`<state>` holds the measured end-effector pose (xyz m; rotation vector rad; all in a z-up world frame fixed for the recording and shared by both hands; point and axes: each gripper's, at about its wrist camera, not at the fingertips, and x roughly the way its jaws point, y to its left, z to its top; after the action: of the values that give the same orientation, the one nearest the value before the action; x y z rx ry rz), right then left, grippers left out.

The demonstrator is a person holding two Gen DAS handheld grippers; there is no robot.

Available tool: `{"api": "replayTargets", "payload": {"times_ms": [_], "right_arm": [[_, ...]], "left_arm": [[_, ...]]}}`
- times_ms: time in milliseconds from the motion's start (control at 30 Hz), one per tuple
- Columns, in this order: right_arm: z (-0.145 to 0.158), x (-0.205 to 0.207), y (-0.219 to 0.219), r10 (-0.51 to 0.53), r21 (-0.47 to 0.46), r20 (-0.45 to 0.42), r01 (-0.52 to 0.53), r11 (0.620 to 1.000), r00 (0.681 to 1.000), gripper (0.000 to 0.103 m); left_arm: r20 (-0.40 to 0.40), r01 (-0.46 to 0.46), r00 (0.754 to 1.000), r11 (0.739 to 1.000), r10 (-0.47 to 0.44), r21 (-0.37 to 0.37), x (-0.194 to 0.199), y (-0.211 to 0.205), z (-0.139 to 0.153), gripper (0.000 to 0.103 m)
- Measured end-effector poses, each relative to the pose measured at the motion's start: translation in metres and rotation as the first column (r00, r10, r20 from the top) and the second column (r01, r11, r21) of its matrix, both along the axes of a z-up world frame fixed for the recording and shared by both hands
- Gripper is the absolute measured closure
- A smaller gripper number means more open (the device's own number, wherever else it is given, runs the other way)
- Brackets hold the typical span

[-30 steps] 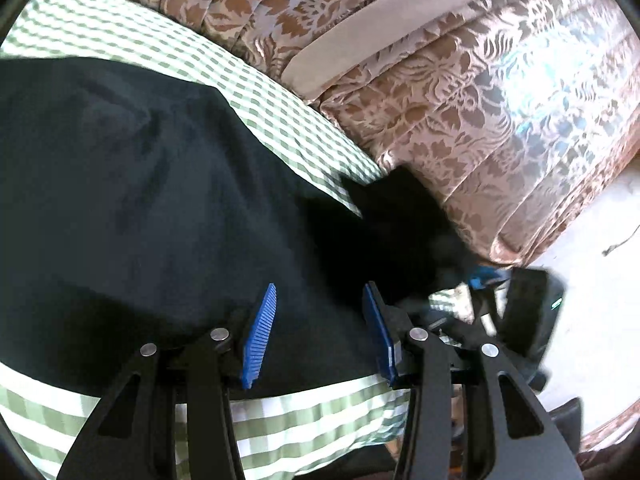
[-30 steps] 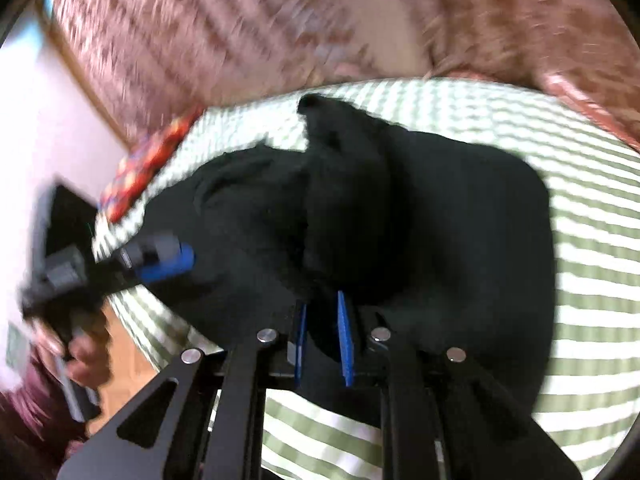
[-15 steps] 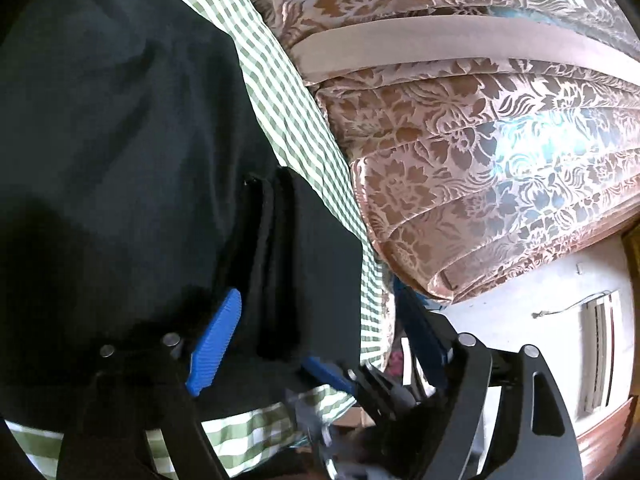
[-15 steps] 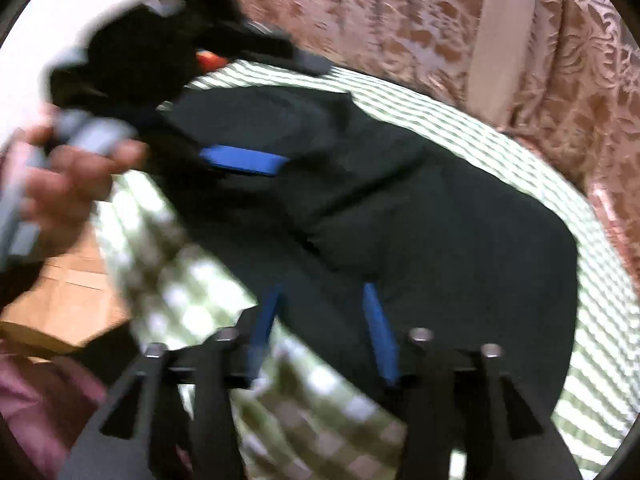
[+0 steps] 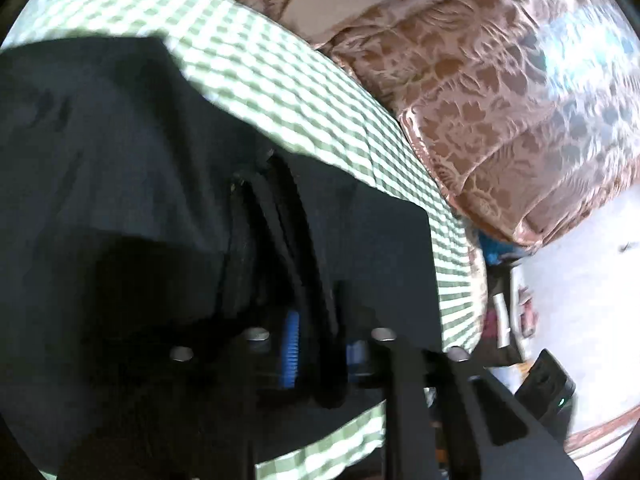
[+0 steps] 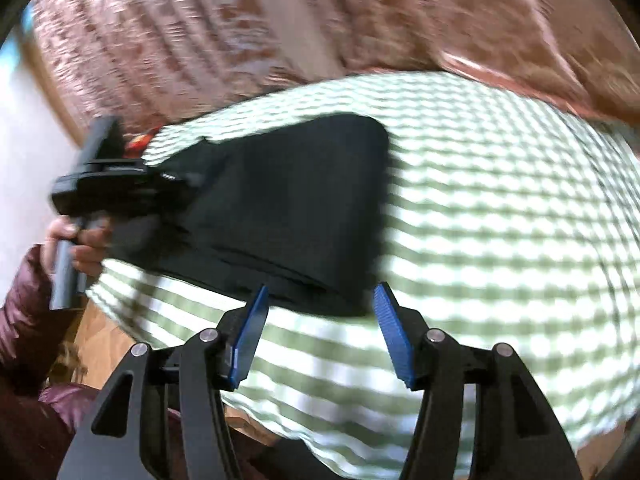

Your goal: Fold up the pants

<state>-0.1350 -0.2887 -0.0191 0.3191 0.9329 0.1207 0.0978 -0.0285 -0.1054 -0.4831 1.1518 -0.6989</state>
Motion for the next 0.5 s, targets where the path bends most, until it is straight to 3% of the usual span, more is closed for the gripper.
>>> {"api": "replayTargets", "payload": {"times_ms": [67, 267, 333, 433, 500], "right_arm": [[-0.008, -0.004, -0.005, -0.039, -0.011, -0.025, 0.039, 0.999, 0.999, 0.048], [-0.021, 0.002, 0.004, -0.059, -0.009, -0.029, 0.058, 0.998, 0.998, 0.048], [-0.025, 0.004, 0.007, -0.049, 0.000, -0.031, 0.049, 0.999, 0.998, 0.048], [-0.034, 0.008, 0.012, -0.026, -0.056, -0.083, 0.022, 0.998, 0.996, 0.048], [-0.031, 0.006, 0.008, -0.019, -0.048, -0.085, 0.015, 0.999, 0.996, 0.048]], "left_arm": [[0.067, 0.021, 0.998, 1.000, -0.020, -0.013, -0.007, -0.001, 0.017, 0.092], [0.151, 0.006, 0.988, 0.996, 0.008, -0.090, -0.031, 0.022, 0.050, 0.092], [0.162, -0.021, 0.986, 0.999, 0.027, -0.040, -0.037, 0.031, 0.041, 0.092], [0.108, -0.044, 0.994, 0.995, 0.034, 0.089, -0.038, 0.039, 0.004, 0.092], [0.080, -0.050, 0.996, 0.992, 0.041, 0.117, -0.038, 0.041, -0.015, 0.092]]}}
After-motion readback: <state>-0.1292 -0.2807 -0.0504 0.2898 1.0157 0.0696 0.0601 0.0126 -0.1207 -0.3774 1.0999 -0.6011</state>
